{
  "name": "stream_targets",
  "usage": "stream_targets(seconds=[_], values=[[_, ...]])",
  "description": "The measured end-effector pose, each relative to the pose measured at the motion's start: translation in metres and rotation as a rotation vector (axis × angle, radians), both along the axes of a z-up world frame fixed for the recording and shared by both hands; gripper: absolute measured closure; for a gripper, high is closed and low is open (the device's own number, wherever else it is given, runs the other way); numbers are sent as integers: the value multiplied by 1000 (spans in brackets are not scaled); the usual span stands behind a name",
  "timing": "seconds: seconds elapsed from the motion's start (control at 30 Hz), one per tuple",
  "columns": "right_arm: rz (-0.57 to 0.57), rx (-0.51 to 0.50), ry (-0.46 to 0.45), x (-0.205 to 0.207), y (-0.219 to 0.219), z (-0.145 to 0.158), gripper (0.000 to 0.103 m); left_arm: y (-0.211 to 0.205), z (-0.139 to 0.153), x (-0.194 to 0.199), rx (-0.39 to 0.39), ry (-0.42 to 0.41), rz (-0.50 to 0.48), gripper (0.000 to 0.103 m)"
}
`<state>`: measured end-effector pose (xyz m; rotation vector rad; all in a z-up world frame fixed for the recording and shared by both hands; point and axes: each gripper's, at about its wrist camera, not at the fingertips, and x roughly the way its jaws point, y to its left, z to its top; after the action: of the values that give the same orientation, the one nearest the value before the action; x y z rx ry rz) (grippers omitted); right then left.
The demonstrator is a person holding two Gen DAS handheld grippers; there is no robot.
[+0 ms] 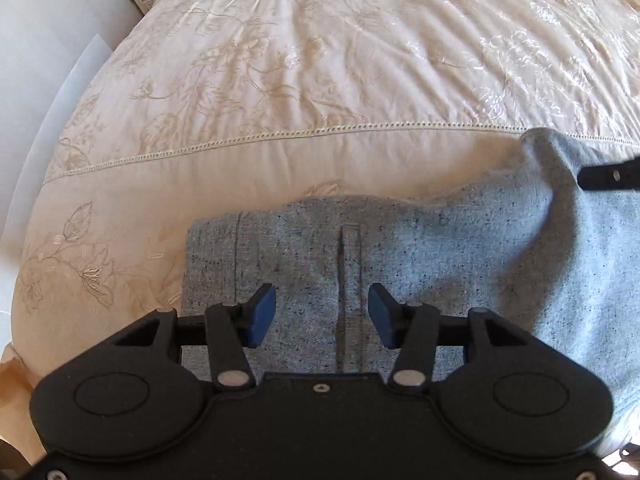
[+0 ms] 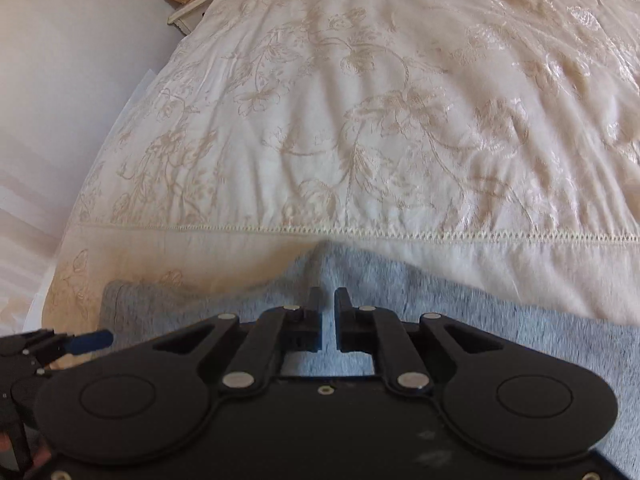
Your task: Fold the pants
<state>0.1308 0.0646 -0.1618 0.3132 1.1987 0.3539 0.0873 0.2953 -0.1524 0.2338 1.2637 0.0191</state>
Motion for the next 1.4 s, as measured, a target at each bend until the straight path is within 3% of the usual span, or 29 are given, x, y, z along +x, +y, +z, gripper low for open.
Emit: stream_targets(seconds=[0.1,0.27,0.33,0.43,0.6,0.7,0.97,1.07,1.17,1.3,1.4], values=[[13,-47,104,-46,-4,-23,93,-1,-28,6,83,83,49,44],[48,-34,221,-114,-25,-35,94,3,-26,6,80,88,104,43],[38,-16,218,-130,-39,-28,92,-3,-18,7,81,74,121,47],[-73,-25,136,-146,-80,-10,77,-24,-6,1,60,59,121,47],[-383,-48,12,-170,-190,13,69,-98,5,-25,25,42,38,47],[-516,-125,-39,-186,-265,21,67,-156,9,-42,7,44,-31,47],[-771,-186,0,-249,-428,8,64,-324,7,-83,-46,58,-281,46],[-787,-188,-3,-261,-472,0,64,-376,-1,-91,-58,60,-363,46],[-794,-180,4,-269,-500,-5,64,-405,-19,-97,-49,118,-370,45],[-827,-120,36,-282,-526,-15,64,-416,-59,-106,35,274,-351,44],[-838,-65,59,-289,-539,-24,63,-410,-64,-107,33,285,-308,43]])
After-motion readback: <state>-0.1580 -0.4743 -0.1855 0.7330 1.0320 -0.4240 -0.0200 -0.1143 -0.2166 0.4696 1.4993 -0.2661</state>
